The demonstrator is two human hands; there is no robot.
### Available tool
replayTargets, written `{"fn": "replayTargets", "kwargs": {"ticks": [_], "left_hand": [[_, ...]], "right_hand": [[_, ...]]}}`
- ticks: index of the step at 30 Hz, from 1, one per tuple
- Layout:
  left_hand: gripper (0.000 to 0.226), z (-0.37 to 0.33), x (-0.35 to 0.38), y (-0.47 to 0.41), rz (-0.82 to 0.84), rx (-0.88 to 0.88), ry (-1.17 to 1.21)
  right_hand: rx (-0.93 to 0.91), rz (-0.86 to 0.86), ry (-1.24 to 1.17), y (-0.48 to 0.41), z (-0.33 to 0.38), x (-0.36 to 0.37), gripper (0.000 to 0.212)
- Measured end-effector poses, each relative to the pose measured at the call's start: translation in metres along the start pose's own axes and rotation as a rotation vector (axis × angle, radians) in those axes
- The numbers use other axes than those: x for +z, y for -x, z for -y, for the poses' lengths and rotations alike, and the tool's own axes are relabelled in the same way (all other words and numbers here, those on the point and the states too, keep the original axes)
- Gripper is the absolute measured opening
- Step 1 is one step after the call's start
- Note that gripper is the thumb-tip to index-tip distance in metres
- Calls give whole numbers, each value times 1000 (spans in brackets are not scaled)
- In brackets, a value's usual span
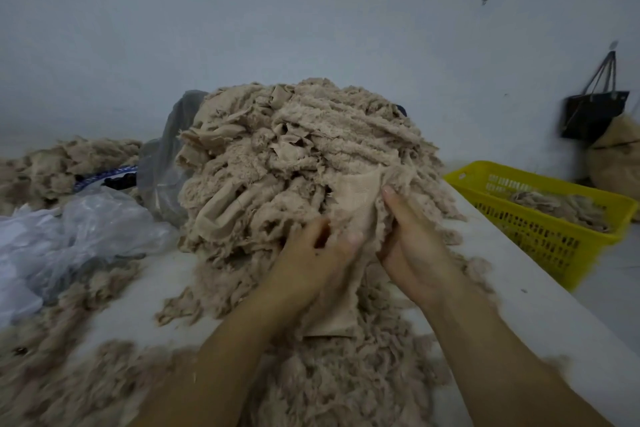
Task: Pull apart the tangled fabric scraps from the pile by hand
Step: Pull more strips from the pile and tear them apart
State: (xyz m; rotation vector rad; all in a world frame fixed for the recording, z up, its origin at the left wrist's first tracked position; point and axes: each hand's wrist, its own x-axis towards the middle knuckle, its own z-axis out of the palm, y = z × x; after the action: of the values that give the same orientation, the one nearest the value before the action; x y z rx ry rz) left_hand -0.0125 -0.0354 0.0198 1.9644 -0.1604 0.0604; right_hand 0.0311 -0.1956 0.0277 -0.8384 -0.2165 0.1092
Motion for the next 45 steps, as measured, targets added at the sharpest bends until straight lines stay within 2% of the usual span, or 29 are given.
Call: {"fn": "replayTargets", "kwargs": {"ticks": [3,6,8,12,15,17,19,21,22,23,25,26,27,28,30,31,32,33,34,36,38,39,40,42,43,45], "left_hand": [[34,12,0,-9,124,-49,-130],[19,16,-15,-13,47,-108,-106],[19,16,-28,-14,18,-163,114],[48,16,-45,-13,-22,-155,753],[31,11,-44,-14,-12,-119,1009],[24,10,-40,-15,-6,-107,1047],[32,8,-34,-14,0,-115,1029],[45,8,-26,-16,0,-72,907],[46,8,-22,-17,-10,-40,841],[43,10,-18,-18,-15,-27,791],[39,12,-14,-17,-11,-43,723],[38,12,-14,-15,-31,-54,669],[37,15,-15,-15,-63,-51,595],[36,17,-16,-15,-116,-40,526],[33,21,-18,-17,-295,-20,420],[33,24,-20,-19,-390,-14,365],[30,28,-22,-21,-459,-7,292],[25,32,-24,-24,-490,9,201],[22,34,-25,-26,-478,20,88],[32,42,-24,-29,-356,19,-164],[43,48,-21,-31,-201,-13,-321],[43,50,-19,-31,-158,-40,-365],[39,52,-19,-32,-143,-63,-393],[25,51,-20,-33,-164,-77,-411],[22,51,-20,-33,-183,-84,-389],[39,49,-20,-32,-218,-85,-336]], "right_hand": [[-36,-77,-17,-4,5,-2,44],[-96,-197,-83,-8,13,-7,39],[-124,-285,-88,-10,15,-13,37],[-147,-382,-142,-14,11,-19,38],[-142,-430,-75,-11,12,-18,6],[-119,-426,172,-7,6,-14,7],[-108,-335,479,-2,-4,-7,5],[-90,-103,651,3,-14,4,28],[-80,10,765,4,-19,6,43],[-63,85,904,7,-24,10,48],[-25,129,1209,5,-34,3,36],[14,111,1292,3,-36,-3,38],[42,67,1270,2,-34,-6,38],[35,-34,1090,-2,-29,-11,33],[-95,-248,361,-9,-3,-20,26],[-187,-273,17,-11,10,-25,33],[-229,-282,-166,-13,16,-32,44],[-207,-284,-170,-11,16,-35,55],[-146,-305,-49,-12,9,-38,58],[-57,-334,375,-14,-12,-36,40],[-84,-239,862,-16,-30,-30,25],[-88,-153,1071,-17,-36,-29,27],[-71,-71,1243,-19,-41,-30,39],[-51,38,1540,-21,-51,-32,50],[-65,67,1661,-20,-54,-32,45],[-181,76,1691,-19,-57,-30,22]]}}
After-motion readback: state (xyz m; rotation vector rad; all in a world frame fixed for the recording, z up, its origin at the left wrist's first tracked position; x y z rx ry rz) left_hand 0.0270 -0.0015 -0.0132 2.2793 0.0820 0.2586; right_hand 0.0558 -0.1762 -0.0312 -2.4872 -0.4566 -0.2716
